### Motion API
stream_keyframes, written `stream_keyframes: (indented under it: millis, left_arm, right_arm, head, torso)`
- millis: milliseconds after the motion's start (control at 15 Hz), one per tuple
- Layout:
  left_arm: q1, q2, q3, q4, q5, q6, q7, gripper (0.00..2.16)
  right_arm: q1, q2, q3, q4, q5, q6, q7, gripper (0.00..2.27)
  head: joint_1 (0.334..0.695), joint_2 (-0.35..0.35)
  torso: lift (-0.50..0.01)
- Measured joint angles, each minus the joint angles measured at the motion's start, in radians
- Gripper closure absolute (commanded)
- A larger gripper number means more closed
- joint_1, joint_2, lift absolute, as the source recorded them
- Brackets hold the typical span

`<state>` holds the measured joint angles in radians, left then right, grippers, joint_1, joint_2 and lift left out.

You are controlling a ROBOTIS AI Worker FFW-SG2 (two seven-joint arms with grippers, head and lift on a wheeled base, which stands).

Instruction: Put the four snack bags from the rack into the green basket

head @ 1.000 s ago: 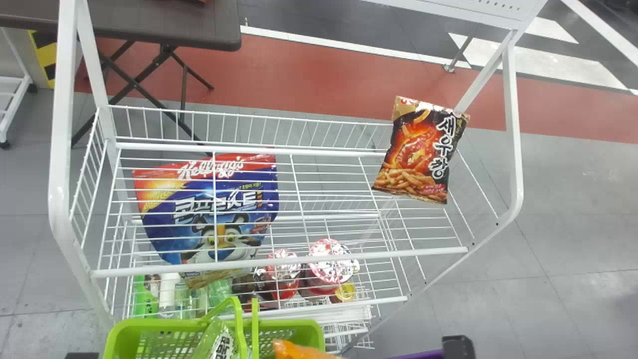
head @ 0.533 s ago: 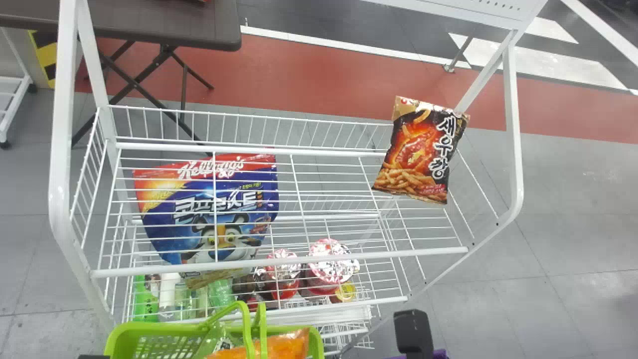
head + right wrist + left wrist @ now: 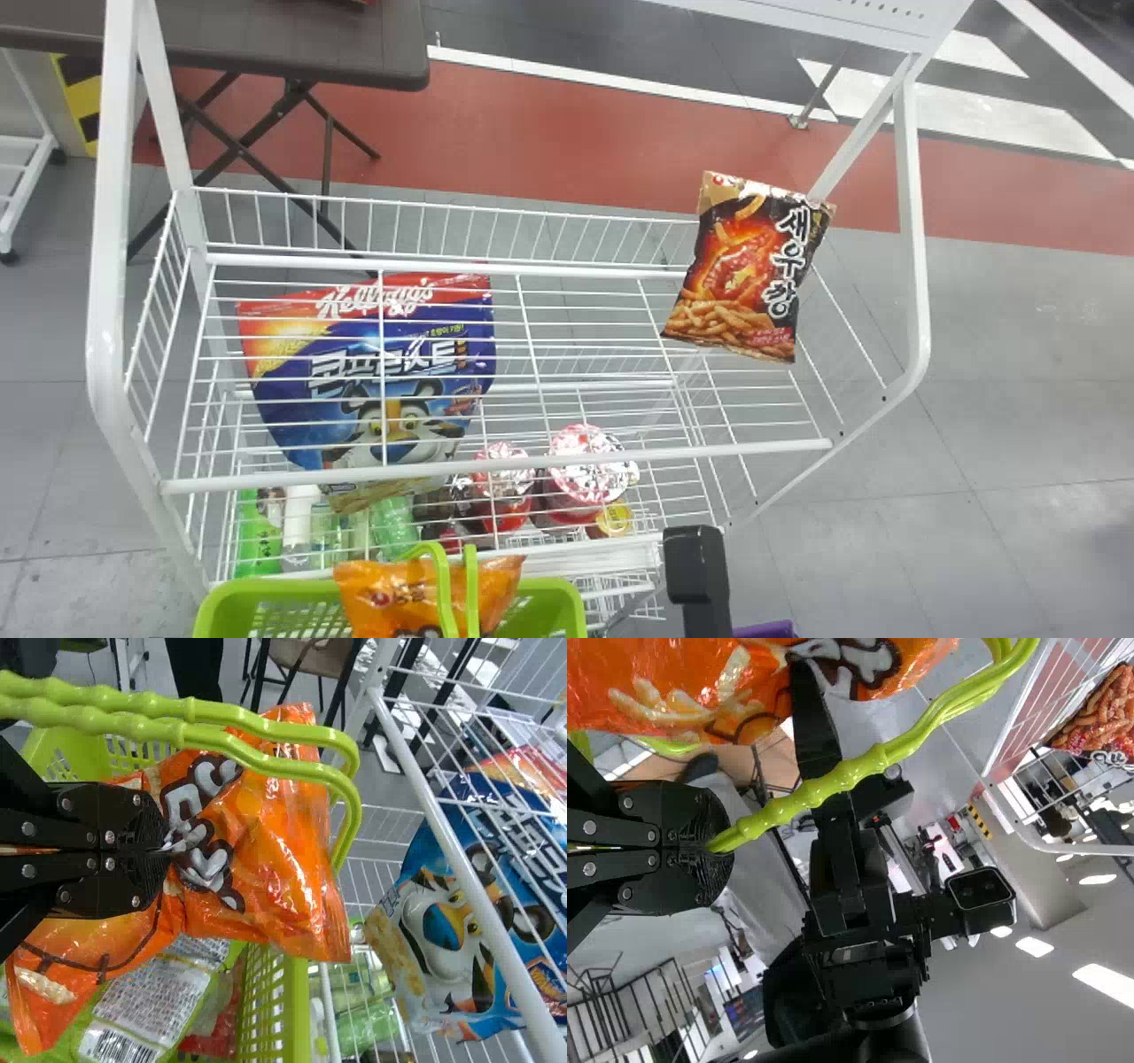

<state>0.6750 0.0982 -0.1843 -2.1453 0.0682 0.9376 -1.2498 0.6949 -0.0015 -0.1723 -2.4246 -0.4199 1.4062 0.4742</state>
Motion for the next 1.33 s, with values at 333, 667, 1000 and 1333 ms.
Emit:
stream_keyframes:
  millis: [333, 667, 1000, 1333]
  left_arm:
    - [0.004, 0.002, -0.001, -0.004, -0.002, 0.002, -0.001, 1.88]
    - [0.005, 0.002, -0.001, -0.003, -0.002, 0.001, 0.0, 1.88]
    - [0.007, 0.001, -0.001, -0.005, -0.005, 0.0, 0.001, 1.88]
    - [0.006, -0.002, -0.006, -0.005, -0.014, 0.003, 0.004, 1.88]
  right_arm:
    - [0.027, 0.0, 0.024, 0.038, -0.02, -0.048, 0.11, 1.98]
    - [0.024, 0.0, -0.025, 0.068, -0.027, -0.042, 0.137, 0.0]
    - [-0.014, 0.0, -0.095, 0.077, 0.034, 0.11, 0.137, 0.06]
    - [-0.033, 0.002, -0.225, 0.062, -0.007, 0.164, 0.215, 0.06]
  head:
    - [0.695, -0.35]
    - [0.695, -0.35]
    - [0.695, -0.35]
    - [0.695, -0.35]
  torso:
    - [-0.007]
    - [-0.007]
    - [-0.007]
    - [-0.007]
